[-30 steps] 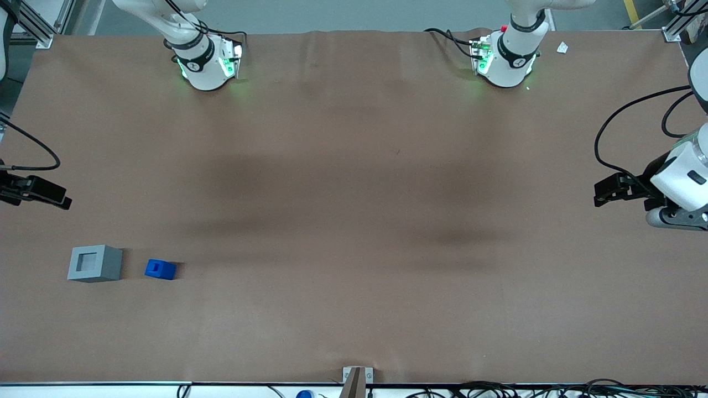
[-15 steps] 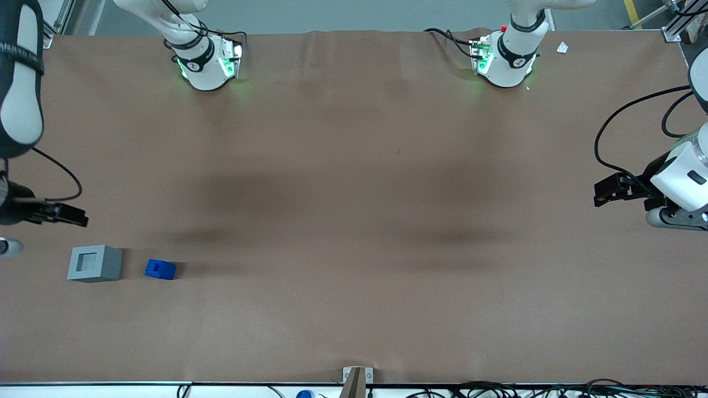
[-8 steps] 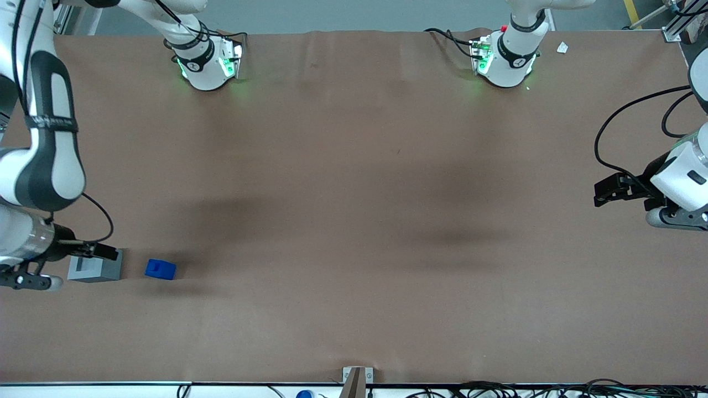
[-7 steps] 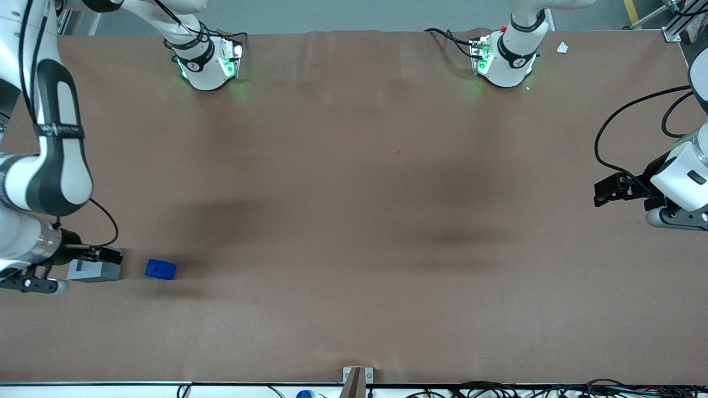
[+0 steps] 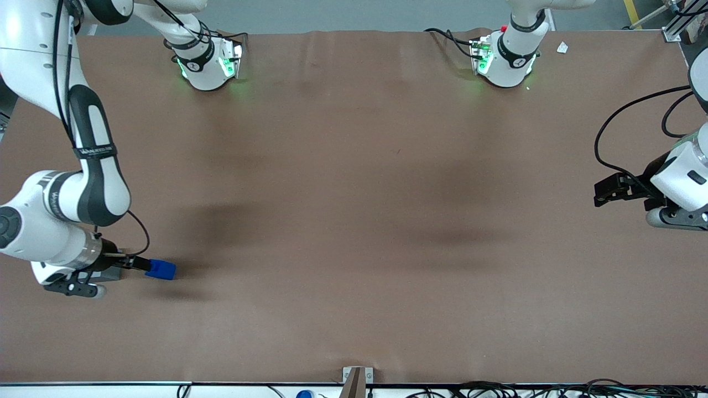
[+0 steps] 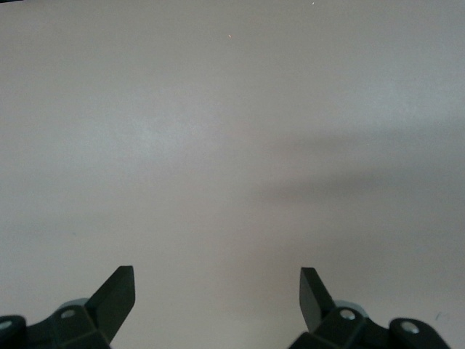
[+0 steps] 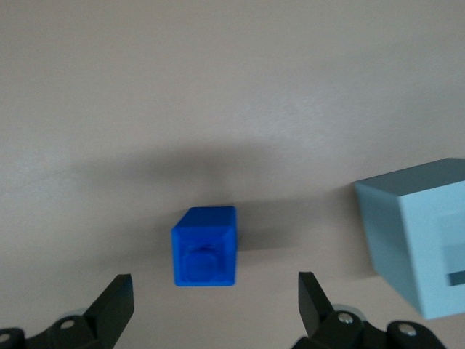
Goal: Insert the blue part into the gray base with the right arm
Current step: 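Move the open right gripper down over the blue block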
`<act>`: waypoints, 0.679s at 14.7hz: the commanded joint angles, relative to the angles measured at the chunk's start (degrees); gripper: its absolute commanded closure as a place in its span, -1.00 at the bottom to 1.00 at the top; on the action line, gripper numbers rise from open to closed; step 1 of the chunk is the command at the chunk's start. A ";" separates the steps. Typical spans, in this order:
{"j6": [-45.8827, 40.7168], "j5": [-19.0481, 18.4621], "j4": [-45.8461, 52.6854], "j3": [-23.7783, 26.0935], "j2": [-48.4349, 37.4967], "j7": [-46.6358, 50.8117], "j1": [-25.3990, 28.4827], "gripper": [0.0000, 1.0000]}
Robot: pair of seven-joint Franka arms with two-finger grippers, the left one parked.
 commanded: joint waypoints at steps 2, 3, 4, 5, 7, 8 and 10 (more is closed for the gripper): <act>7.37 0.77 -4.58 0.00 0.18 1.71 1.45 -1.00; 9.58 0.77 -5.65 0.00 0.27 1.71 1.72 -1.00; 10.30 0.68 -5.92 0.00 0.71 1.71 1.63 -1.00; 10.39 0.77 -5.92 0.00 0.89 1.80 1.55 -1.00; 10.48 0.77 -5.83 0.00 1.59 2.76 1.55 -1.00; 10.48 0.77 -5.83 0.00 1.68 3.20 1.55 -1.00; 10.39 0.77 -5.83 0.00 1.68 3.29 1.63 -0.93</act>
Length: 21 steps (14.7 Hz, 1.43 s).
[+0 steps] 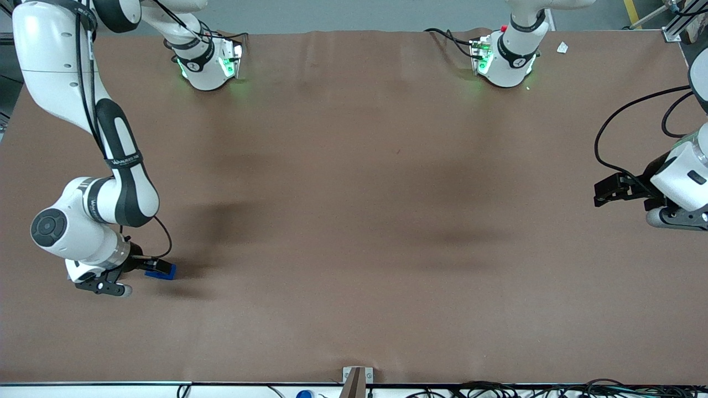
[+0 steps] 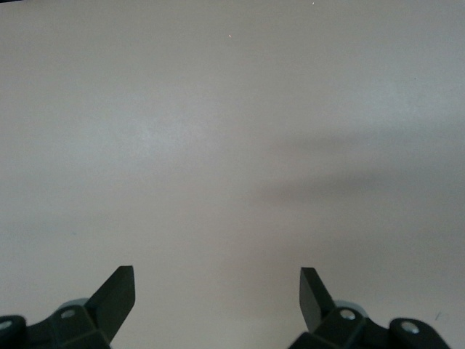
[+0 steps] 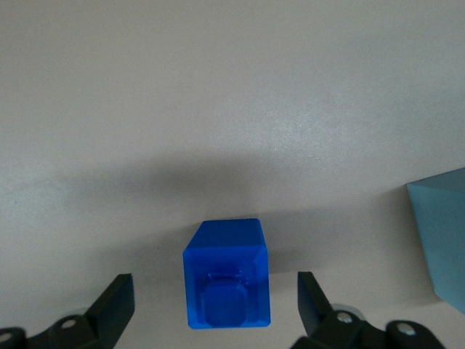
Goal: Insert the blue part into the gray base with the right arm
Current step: 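Close the right gripper on the blue block, then lift the blue block and carry it over the gray base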
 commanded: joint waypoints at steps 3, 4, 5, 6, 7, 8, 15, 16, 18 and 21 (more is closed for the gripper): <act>0.73 0.62 -0.62 0.05 0.03 1.03 -0.05 -0.82; 0.73 0.62 -0.53 0.05 0.29 1.03 -0.05 -0.79; 0.73 0.62 -0.53 0.05 0.82 1.21 -0.05 -0.76; 0.73 0.62 -0.53 0.05 1.00 1.56 -0.05 -0.72; 0.73 0.62 -0.53 0.05 1.00 1.56 -0.05 -0.70; 0.73 0.62 -0.53 0.05 1.08 1.56 -0.14 -0.65; 0.55 0.53 -0.18 0.05 1.35 1.39 -0.40 -0.07; 0.38 0.53 0.08 0.05 1.35 1.47 -0.32 0.03; 0.03 0.36 0.52 0.05 1.26 1.39 -0.31 0.24; -5.66 -0.08 3.32 -0.21 0.39 0.33 -0.66 0.52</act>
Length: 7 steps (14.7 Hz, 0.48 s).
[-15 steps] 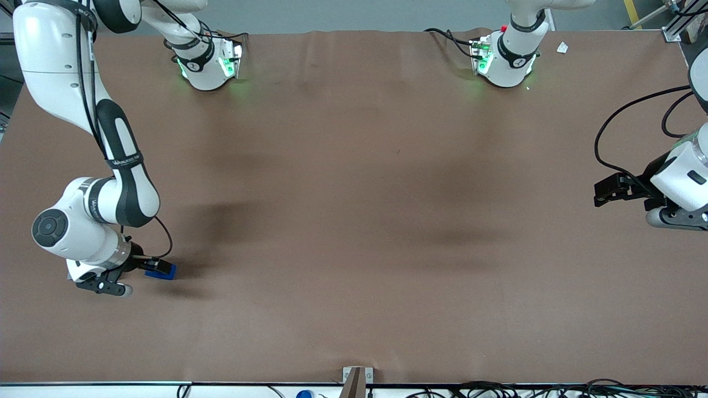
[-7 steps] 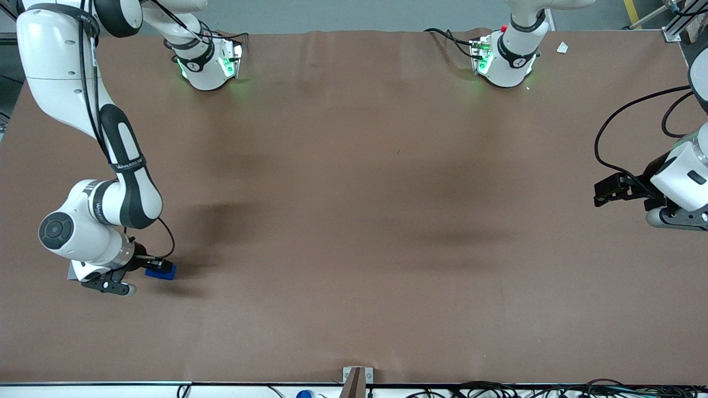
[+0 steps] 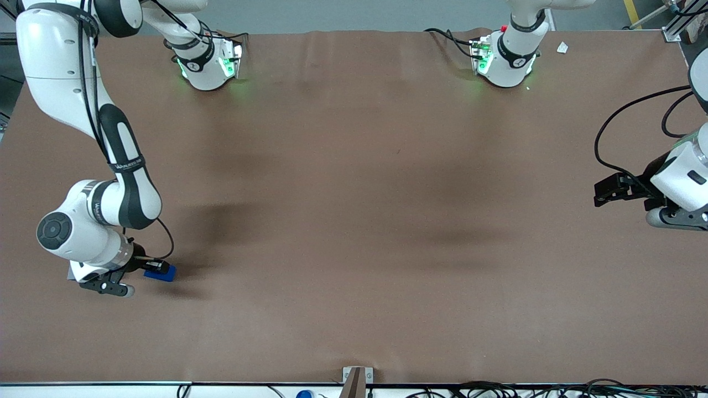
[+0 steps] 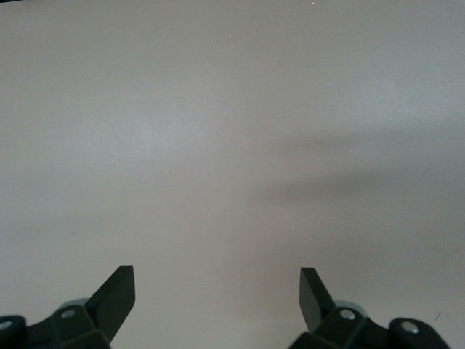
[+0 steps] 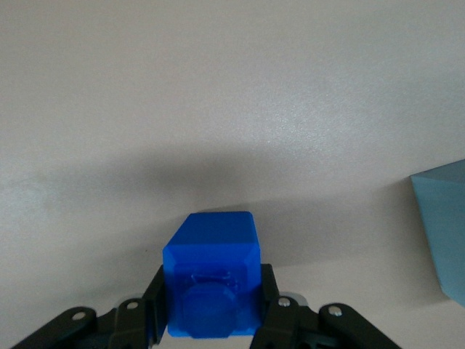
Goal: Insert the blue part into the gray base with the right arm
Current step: 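Lift the blue block and carry it over the gray base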
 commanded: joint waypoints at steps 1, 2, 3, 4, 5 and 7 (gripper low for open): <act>-7.73 -0.12 4.11 -0.02 -1.20 -1.90 -1.01 0.56; -11.16 -0.12 5.78 -0.03 -1.81 -4.09 -1.97 0.61; -13.46 -0.12 6.93 -0.03 -2.69 -6.89 -3.11 0.71; -14.44 0.32 7.21 0.06 -3.48 -11.36 -5.38 0.79; -14.71 0.32 7.21 0.15 -4.45 -15.15 -6.80 0.86; -16.02 -0.03 7.38 -0.02 -5.07 -22.01 -8.30 0.95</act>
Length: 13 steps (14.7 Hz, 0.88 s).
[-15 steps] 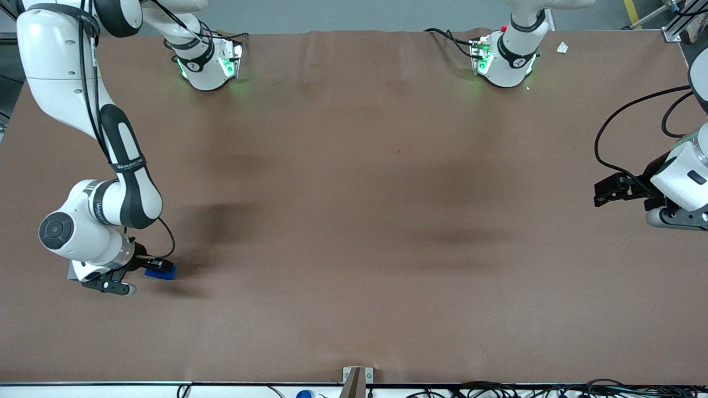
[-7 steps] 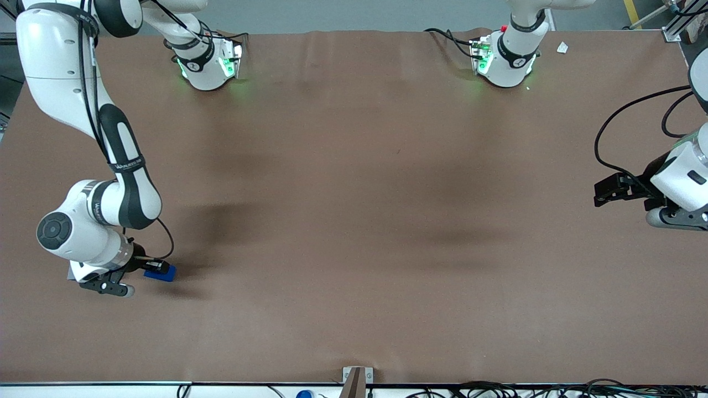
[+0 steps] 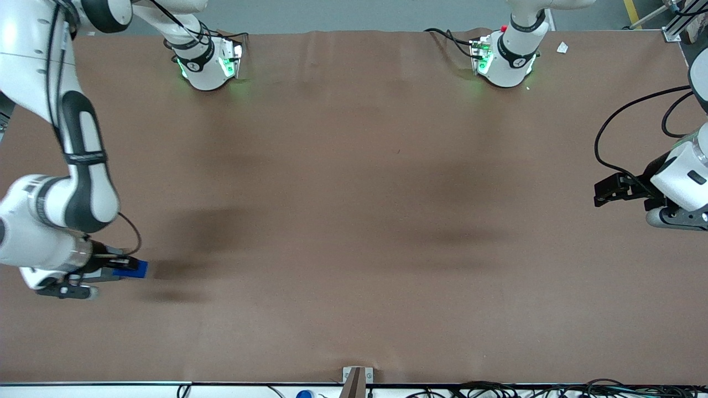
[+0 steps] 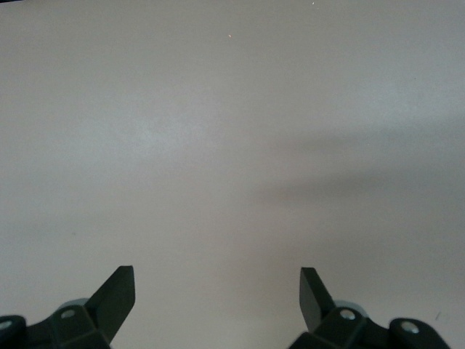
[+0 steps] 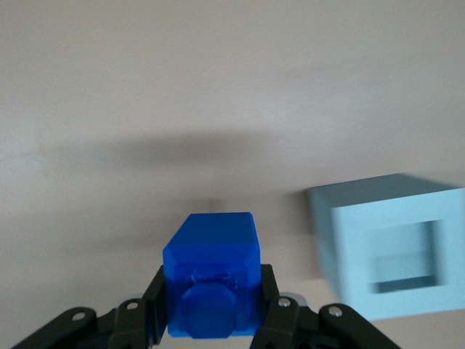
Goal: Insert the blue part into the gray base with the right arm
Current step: 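Lift the blue block and carry it over the gray base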
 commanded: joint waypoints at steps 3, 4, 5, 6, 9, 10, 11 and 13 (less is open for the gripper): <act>-1.64 -0.27 0.59 0.84 -1.27 -11.49 -5.29 0.99; -1.73 -0.53 0.86 0.84 -1.09 -11.68 -5.29 0.99; -1.73 -1.32 0.95 0.84 -0.74 -11.77 -5.55 0.99; -1.73 -2.02 1.38 0.75 -0.30 -11.77 -5.90 0.99; -2.43 -3.35 3.23 0.75 1.19 -11.86 -6.78 0.99; -2.52 -3.35 4.37 0.75 2.15 -11.86 -7.22 0.99; -2.69 -3.26 5.77 0.75 3.38 -11.86 -7.92 0.99; -4.53 -2.91 8.67 0.84 5.32 -11.77 -9.24 0.99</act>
